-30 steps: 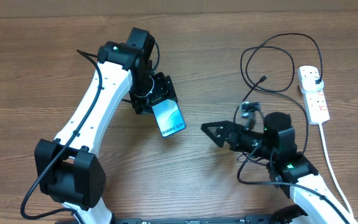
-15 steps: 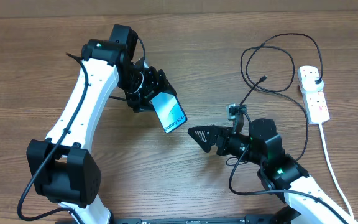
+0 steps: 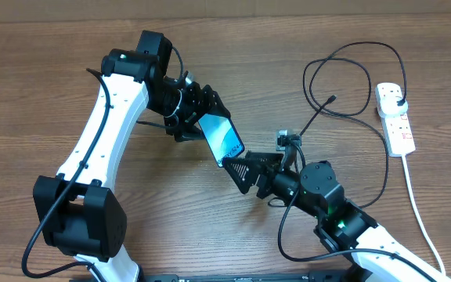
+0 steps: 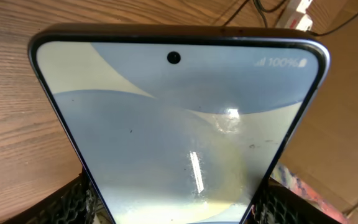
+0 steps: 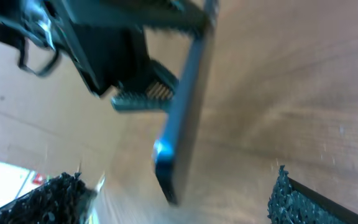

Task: Plug charger to phone and switch on socket
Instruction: 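Swing the right gripper toward the phone held by the left gripper, then grasp the phone's side edge with the right gripper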

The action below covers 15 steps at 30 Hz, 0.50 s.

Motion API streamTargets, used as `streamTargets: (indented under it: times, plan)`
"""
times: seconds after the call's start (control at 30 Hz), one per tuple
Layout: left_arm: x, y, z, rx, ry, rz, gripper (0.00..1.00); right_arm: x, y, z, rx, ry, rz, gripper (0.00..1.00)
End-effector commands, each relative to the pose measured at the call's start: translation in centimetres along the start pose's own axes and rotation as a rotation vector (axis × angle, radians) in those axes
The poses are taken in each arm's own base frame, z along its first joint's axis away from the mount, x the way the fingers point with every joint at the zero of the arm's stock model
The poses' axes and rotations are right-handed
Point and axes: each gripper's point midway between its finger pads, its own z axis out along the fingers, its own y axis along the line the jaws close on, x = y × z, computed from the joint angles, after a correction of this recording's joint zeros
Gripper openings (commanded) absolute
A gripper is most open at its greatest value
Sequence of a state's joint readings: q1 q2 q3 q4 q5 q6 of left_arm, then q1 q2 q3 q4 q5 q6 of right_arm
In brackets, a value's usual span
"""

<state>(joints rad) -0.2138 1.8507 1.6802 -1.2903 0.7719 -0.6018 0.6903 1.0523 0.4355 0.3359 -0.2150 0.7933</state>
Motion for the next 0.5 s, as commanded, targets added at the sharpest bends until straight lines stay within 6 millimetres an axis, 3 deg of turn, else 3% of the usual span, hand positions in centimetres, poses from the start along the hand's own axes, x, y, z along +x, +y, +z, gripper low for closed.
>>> streamTargets:
  times: [0.0,0.2,0.47]
  plan:
    - [0.2,-1.5,-0.8,0.064,0.011,0.026,0.71,-1.4,-0.9,0.3,0.063,-0.098,-0.003,1.00]
    - [0.2,-1.5,-0.8,0.064,0.012,0.011,0.71,-1.5,-1.4,1.7,0.057,-0.116,-0.006,1.00]
    - [0.1,-1.6,-0.8,0.066,0.007,-0.015,0.71,-1.6,-1.7,3.1,0.033,-0.132,0.020,0.85]
